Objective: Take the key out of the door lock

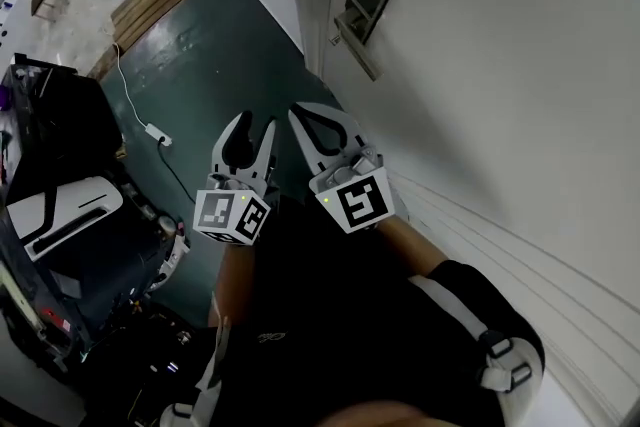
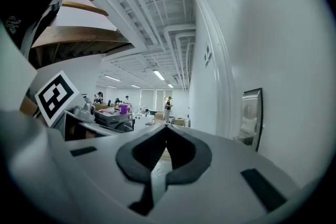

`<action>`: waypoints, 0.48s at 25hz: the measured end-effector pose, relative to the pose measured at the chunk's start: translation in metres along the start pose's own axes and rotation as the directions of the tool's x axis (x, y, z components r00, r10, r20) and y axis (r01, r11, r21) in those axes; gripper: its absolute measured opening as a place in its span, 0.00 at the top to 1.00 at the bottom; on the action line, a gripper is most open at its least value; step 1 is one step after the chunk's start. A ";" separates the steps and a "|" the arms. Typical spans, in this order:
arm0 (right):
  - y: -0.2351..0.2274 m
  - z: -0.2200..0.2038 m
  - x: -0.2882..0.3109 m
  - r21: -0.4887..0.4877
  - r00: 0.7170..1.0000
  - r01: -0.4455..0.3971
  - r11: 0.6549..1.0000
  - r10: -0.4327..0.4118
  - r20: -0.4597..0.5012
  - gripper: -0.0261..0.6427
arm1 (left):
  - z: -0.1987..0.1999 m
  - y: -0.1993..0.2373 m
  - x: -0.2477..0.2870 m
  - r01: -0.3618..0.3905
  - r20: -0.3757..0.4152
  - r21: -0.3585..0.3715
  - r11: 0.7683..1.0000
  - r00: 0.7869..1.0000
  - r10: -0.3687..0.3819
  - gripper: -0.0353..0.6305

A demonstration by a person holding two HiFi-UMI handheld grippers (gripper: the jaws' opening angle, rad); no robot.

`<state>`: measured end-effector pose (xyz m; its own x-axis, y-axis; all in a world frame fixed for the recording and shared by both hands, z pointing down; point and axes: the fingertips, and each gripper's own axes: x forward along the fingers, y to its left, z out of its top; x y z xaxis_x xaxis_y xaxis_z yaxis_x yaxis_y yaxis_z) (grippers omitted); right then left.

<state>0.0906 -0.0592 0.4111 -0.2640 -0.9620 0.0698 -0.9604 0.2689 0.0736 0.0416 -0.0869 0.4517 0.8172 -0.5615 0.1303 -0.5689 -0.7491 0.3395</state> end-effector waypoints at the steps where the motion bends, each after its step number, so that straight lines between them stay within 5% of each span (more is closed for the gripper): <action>1: -0.005 -0.001 0.001 0.000 1.000 0.003 1.000 -0.003 0.001 0.95 | -0.002 -0.001 0.006 0.007 -0.008 -0.009 1.000 1.000 -0.008 0.65; 7: -0.021 -0.009 0.005 0.032 1.000 0.010 0.999 -0.010 0.007 0.95 | -0.022 -0.006 0.031 0.062 -0.030 -0.160 0.985 0.997 -0.068 0.65; 12: -0.037 -0.018 0.019 0.050 1.000 0.031 0.998 -0.031 -0.001 0.95 | -0.030 0.001 0.055 0.081 -0.052 -0.172 0.982 0.994 -0.091 0.65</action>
<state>0.1230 -0.0868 0.4275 -0.2345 -0.9697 0.0681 -0.9712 0.2367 0.0261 0.0885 -0.1079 0.4874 0.8694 -0.4717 0.1468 -0.4761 -0.7207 0.5039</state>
